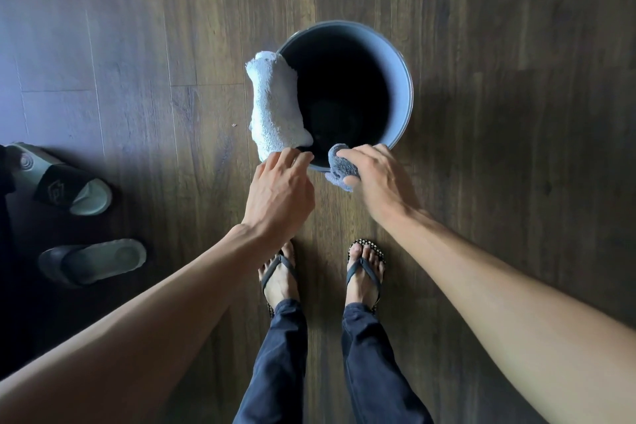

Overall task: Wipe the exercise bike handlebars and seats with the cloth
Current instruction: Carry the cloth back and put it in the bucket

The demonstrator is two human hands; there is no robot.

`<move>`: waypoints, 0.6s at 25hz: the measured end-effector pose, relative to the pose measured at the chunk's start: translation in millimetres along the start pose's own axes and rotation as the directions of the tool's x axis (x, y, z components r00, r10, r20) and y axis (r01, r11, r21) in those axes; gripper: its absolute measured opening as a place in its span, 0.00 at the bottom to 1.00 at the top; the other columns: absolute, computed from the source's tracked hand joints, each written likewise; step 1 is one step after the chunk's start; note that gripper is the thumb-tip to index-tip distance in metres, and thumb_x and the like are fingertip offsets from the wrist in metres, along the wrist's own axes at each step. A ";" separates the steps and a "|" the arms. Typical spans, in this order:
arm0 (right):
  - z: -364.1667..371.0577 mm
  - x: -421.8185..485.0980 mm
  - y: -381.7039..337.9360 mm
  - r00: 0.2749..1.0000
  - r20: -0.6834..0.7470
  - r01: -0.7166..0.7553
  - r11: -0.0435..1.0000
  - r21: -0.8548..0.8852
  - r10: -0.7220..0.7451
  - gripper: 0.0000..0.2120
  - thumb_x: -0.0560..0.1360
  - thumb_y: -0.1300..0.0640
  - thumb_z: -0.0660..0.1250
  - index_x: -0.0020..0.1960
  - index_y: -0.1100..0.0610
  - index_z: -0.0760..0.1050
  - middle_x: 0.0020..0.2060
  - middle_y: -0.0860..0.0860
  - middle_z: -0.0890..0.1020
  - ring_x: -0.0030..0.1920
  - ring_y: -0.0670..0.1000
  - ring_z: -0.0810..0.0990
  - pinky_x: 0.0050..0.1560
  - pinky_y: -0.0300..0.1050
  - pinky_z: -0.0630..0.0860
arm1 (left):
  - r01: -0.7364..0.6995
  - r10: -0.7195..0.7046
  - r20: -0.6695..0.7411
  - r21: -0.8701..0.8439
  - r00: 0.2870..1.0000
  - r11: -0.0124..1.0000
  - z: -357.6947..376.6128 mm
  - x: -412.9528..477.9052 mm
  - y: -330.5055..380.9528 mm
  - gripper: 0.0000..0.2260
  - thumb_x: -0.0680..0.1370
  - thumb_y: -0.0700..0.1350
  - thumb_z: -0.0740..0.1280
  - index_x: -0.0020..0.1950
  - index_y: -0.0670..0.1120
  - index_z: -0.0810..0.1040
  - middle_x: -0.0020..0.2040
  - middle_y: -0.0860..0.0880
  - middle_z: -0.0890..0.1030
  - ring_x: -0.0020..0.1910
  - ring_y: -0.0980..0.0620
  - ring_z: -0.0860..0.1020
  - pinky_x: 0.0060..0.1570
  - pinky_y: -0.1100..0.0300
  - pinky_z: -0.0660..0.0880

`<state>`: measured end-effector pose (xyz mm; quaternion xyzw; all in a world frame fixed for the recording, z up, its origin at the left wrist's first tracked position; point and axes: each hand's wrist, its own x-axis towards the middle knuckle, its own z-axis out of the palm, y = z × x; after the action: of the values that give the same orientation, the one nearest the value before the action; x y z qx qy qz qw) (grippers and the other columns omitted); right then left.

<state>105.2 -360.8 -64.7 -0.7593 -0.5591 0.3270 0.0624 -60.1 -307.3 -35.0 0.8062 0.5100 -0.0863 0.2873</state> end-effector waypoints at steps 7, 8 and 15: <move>-17.2 18.0 -5.8 0.979 -0.205 0.010 0.995 0.102 0.011 0.19 0.73 0.63 0.74 0.64 0.57 0.80 0.53 0.56 0.83 0.52 0.60 0.76 0.56 0.51 0.73 | -0.034 0.034 0.040 -0.004 0.999 0.999 9.7 -1.7 -4.9 0.20 0.78 0.36 0.64 0.71 0.42 0.74 0.69 0.45 0.75 0.70 0.45 0.71 0.70 0.52 0.65; -14.4 25.4 -3.7 0.983 -0.180 -0.003 0.996 0.088 0.019 0.18 0.73 0.63 0.74 0.63 0.56 0.79 0.54 0.55 0.83 0.53 0.59 0.77 0.56 0.51 0.74 | -0.025 0.025 0.043 -0.006 0.999 1.000 10.4 0.3 -4.8 0.20 0.78 0.36 0.64 0.71 0.42 0.74 0.69 0.45 0.75 0.70 0.45 0.71 0.70 0.52 0.64; -2.2 8.4 5.8 0.970 0.240 0.084 0.987 -0.140 -0.049 0.36 0.73 0.51 0.76 0.77 0.53 0.66 0.78 0.51 0.62 0.78 0.55 0.58 0.79 0.52 0.46 | -0.059 0.059 0.027 0.006 0.998 0.998 15.9 -2.2 -5.2 0.19 0.74 0.33 0.67 0.66 0.37 0.77 0.65 0.42 0.77 0.65 0.42 0.75 0.67 0.51 0.70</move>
<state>112.5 -354.9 -69.3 -0.6984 -0.6106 0.3699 -0.0505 -63.2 -316.2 -49.1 0.8207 0.4817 -0.0901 0.2937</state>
